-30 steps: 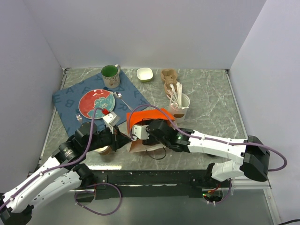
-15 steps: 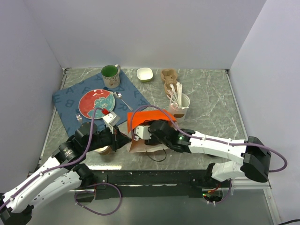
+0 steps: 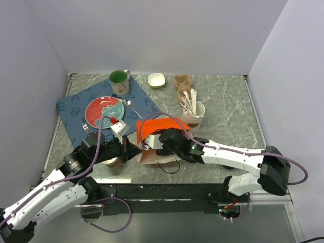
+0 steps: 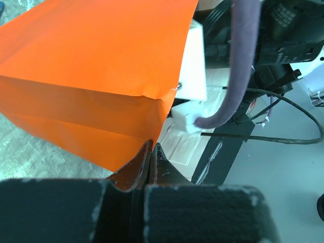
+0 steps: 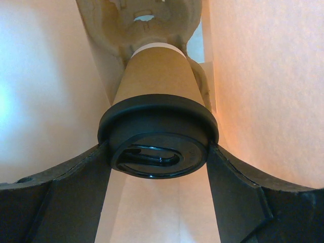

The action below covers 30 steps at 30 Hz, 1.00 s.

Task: Pack the takeout coffee

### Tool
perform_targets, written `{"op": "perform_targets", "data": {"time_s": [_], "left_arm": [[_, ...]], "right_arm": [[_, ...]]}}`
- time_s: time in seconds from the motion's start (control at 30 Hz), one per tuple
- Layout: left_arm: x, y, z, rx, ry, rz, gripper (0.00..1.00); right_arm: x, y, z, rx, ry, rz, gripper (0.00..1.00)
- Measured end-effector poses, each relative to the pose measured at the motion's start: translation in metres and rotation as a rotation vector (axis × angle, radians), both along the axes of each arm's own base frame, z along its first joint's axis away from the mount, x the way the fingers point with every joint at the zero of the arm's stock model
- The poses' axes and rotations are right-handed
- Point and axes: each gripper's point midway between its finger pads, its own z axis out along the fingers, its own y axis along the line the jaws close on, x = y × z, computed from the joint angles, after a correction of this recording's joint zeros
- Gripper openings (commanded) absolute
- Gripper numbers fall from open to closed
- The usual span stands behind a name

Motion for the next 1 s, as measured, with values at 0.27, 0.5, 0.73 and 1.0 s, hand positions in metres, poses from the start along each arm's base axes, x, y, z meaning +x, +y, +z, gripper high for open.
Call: {"op": "perform_targets", "data": {"time_s": [0.27,0.5,0.73,1.0], "left_arm": [[0.003,0.0,-0.003,0.011,0.005,0.011,0.01],[0.004,0.0,-0.003,0.014,0.001,0.015,0.01],[0.005,0.0,-0.006,0.024,0.006,0.015,0.01],[0.007,0.0,-0.006,0.026,0.004,0.023,0.01]], "right_arm": [[-0.005,-0.018,0.006,-0.026,0.019,-0.01,0.48],[-0.008,-0.026,0.016,-0.053,0.03,-0.013,0.48],[-0.007,-0.03,0.015,-0.081,0.025,-0.015,0.48],[-0.003,-0.032,0.007,-0.127,0.021,-0.027,0.48]]}}
